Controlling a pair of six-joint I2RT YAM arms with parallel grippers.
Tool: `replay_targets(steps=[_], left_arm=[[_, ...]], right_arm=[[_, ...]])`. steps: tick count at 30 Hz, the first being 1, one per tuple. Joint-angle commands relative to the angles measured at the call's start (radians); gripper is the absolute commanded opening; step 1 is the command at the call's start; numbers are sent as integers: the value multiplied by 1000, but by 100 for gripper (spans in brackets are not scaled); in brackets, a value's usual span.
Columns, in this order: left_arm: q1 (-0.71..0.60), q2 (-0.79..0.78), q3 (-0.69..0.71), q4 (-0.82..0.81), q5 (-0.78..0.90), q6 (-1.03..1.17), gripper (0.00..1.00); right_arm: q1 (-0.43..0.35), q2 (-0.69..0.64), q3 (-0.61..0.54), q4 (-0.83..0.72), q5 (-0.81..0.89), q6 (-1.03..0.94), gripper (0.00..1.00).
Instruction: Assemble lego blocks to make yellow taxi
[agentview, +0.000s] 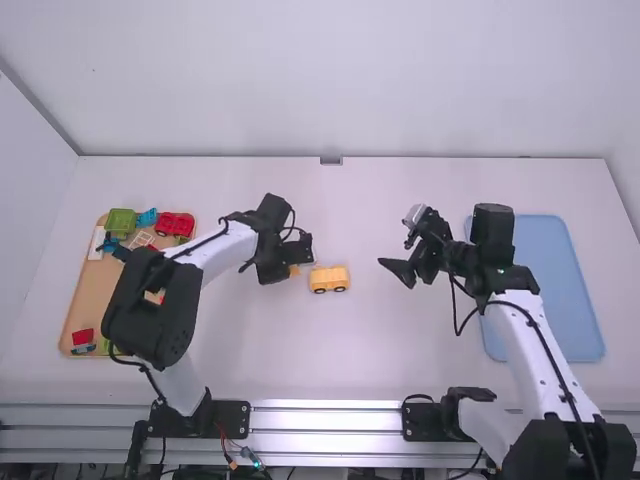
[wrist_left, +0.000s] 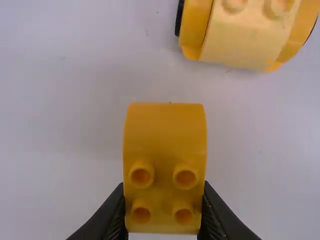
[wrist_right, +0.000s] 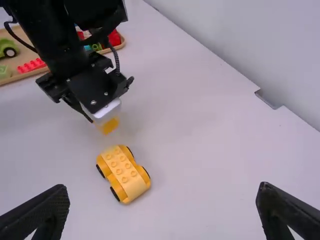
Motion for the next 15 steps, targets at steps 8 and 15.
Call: replay_targets(steps=[8,15], left_arm=[[0,-7,-139,87,48,180,2],[7,-7,-188,191,46,121,19]], right_arm=[[1,-10,-24,18,0,15,98],[1,-4,-28,18,0,-3,98]])
